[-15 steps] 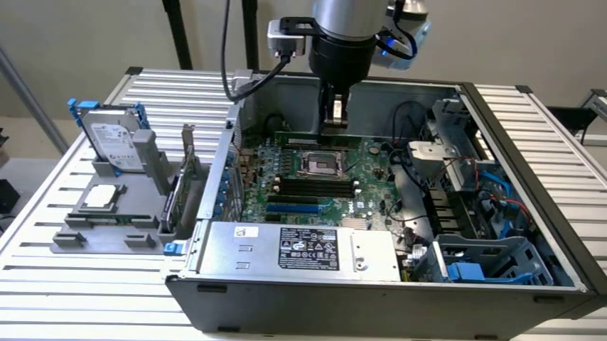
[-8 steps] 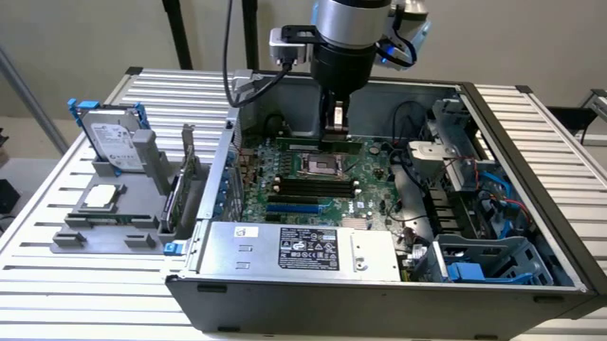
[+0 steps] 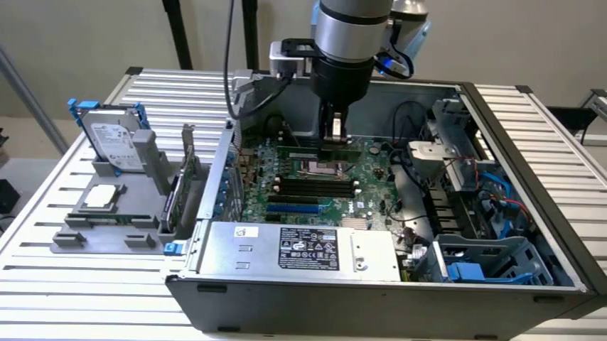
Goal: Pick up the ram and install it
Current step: 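Insert the ram into the slot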
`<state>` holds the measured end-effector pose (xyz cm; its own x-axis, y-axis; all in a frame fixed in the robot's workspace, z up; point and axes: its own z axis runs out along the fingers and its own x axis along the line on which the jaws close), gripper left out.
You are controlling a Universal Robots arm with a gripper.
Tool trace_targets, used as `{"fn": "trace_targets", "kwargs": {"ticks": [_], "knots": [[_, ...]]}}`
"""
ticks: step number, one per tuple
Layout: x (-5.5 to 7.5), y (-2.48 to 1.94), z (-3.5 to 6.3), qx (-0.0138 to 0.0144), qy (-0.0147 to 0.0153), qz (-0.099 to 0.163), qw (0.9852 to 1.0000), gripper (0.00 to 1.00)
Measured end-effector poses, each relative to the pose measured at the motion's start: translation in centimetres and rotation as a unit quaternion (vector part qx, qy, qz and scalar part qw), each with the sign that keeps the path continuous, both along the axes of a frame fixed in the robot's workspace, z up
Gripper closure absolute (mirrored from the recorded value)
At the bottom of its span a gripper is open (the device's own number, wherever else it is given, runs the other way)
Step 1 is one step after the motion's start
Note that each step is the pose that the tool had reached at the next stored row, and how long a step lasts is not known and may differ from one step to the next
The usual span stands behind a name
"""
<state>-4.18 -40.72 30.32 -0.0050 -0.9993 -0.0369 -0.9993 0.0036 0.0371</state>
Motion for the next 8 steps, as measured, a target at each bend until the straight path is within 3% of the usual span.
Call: {"fn": "trace_targets", "kwargs": {"ticks": [8], "knots": [[0.3, -0.01, -1.46, 0.0000, -0.0008, 0.000, 1.0000, 0.86]]}}
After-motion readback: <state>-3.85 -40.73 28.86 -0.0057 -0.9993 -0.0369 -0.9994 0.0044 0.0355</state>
